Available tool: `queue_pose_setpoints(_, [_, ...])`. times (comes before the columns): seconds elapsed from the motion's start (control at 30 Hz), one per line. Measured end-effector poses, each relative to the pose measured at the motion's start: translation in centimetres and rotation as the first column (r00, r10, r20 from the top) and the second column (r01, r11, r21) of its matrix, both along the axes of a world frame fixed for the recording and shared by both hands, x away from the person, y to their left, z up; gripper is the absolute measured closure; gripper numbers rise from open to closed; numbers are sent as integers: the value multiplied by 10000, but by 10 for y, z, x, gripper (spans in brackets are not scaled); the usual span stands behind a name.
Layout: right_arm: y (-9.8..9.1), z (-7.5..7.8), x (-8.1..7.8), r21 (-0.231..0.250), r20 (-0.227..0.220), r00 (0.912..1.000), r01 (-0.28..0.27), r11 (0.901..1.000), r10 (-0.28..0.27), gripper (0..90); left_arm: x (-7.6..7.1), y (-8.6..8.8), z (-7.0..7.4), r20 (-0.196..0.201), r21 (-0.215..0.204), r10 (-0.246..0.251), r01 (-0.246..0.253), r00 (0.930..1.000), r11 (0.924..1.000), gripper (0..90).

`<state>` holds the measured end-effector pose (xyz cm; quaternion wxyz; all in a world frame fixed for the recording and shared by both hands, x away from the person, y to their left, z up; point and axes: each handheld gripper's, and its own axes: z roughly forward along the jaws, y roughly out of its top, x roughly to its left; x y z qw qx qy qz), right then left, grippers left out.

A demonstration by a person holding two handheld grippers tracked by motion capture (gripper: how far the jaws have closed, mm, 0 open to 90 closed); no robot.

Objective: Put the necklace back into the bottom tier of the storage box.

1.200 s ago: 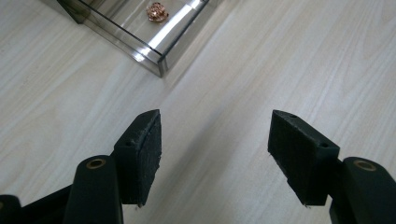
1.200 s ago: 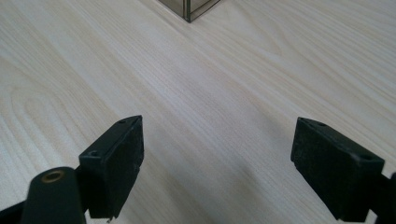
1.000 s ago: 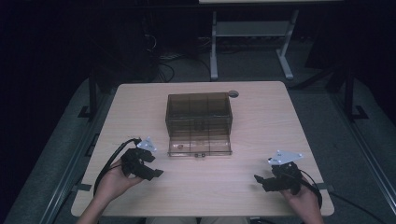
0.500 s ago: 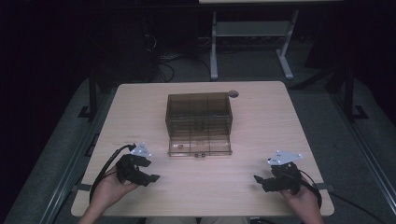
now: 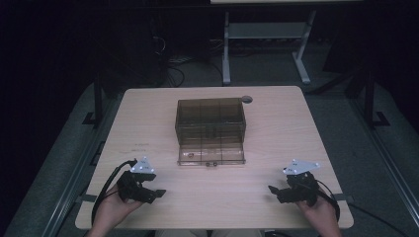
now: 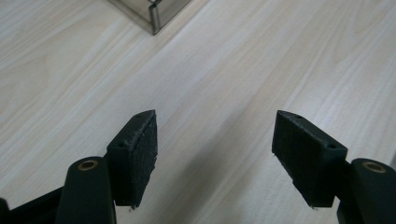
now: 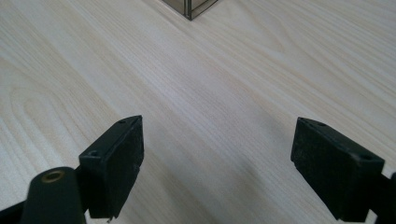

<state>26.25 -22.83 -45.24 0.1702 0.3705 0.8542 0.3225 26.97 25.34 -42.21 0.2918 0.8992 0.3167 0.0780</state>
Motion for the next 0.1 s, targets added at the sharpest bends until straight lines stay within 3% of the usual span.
queue_pose_setpoints(0.1, [0, 0, 0, 89, 17, 10000, -26, 10000, 26, 166, -3, -1, -2, 148, 67, 18, -19, 9999, 10000, 308])
